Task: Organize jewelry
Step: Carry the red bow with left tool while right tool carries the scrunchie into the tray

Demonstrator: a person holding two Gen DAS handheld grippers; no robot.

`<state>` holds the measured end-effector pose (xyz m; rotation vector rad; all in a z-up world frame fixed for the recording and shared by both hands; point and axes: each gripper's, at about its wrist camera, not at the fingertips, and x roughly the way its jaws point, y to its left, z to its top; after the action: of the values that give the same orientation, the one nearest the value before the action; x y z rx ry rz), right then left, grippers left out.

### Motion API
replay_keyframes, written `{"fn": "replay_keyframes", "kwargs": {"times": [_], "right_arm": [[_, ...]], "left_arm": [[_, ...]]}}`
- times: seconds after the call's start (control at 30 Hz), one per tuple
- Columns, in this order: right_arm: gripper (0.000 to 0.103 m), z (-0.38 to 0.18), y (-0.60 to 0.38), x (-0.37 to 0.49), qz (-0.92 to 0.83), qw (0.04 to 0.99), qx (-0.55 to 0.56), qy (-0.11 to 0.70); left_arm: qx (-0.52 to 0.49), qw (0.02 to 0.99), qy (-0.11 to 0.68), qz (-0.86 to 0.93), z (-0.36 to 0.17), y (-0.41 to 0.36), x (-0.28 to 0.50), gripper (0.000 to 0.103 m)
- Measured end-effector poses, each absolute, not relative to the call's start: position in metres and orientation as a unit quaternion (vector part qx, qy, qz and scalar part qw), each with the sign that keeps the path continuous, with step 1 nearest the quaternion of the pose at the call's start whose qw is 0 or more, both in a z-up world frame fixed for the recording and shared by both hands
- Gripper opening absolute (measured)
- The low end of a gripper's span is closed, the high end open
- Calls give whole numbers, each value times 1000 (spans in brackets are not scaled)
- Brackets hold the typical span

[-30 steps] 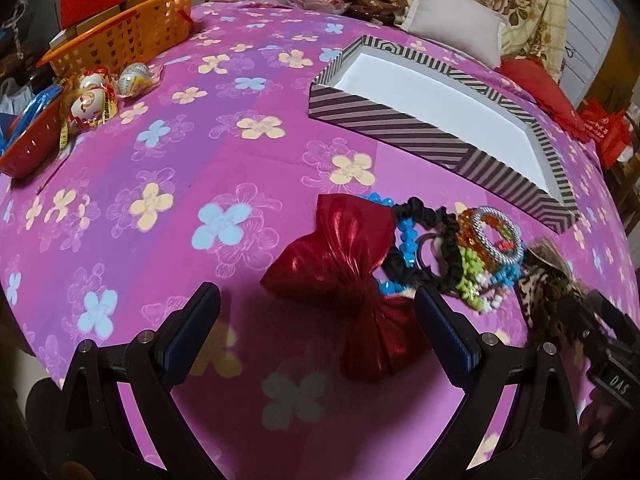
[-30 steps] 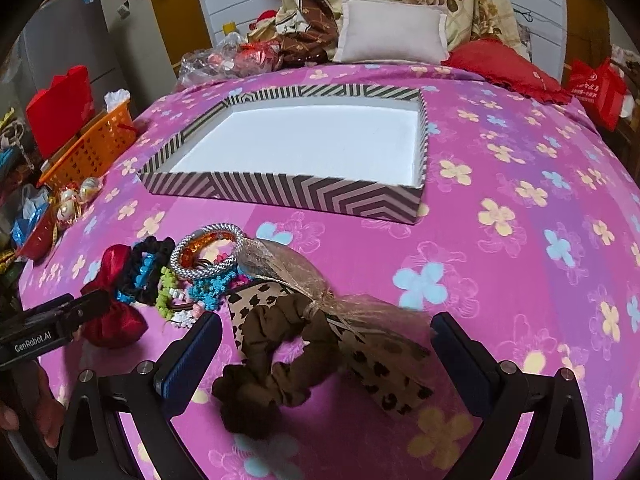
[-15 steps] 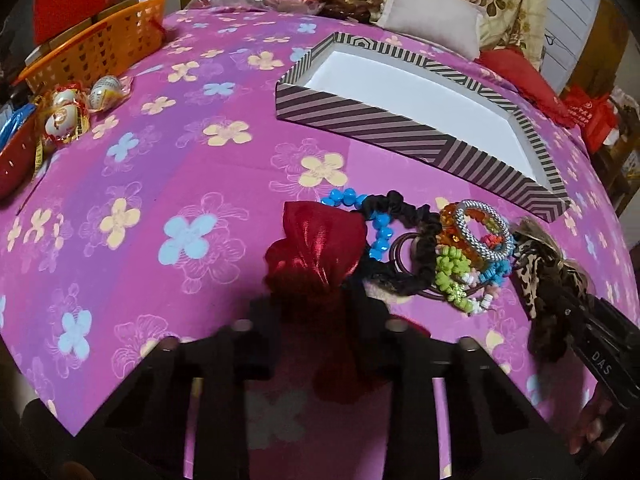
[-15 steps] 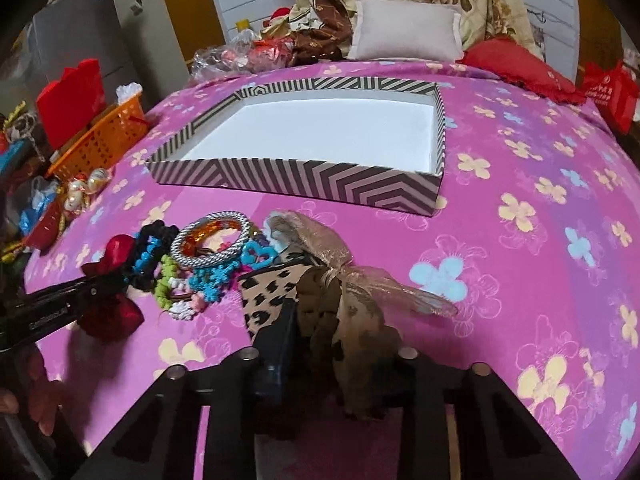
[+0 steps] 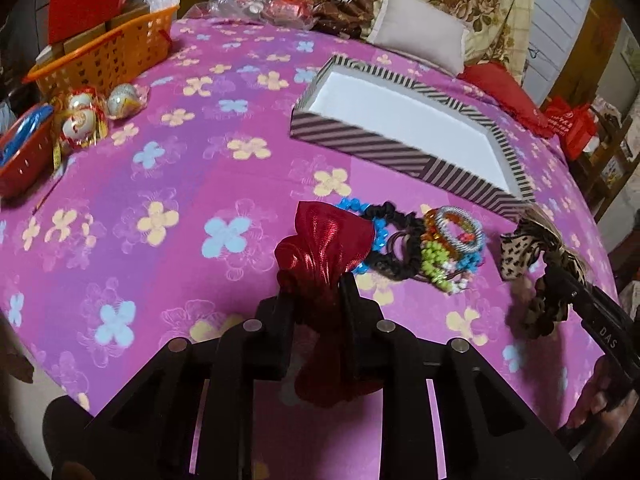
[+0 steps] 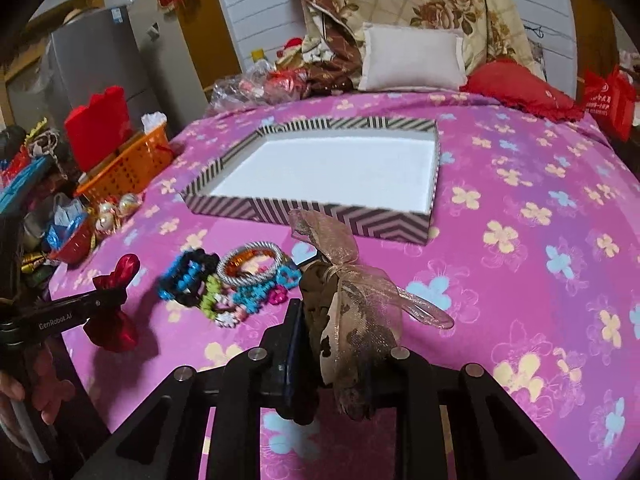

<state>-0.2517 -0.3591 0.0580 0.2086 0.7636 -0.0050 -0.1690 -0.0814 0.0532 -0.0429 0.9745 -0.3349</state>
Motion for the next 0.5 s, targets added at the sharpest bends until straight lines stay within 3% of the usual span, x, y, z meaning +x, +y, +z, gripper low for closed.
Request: {"fn": "replay_keyframes", "kwargs": {"times": [0.5], "right_arm": [[23, 94, -363, -234, -2, 937, 92, 338]], "left_arm": [[24, 888, 431, -158, 82, -105, -151, 20]]}}
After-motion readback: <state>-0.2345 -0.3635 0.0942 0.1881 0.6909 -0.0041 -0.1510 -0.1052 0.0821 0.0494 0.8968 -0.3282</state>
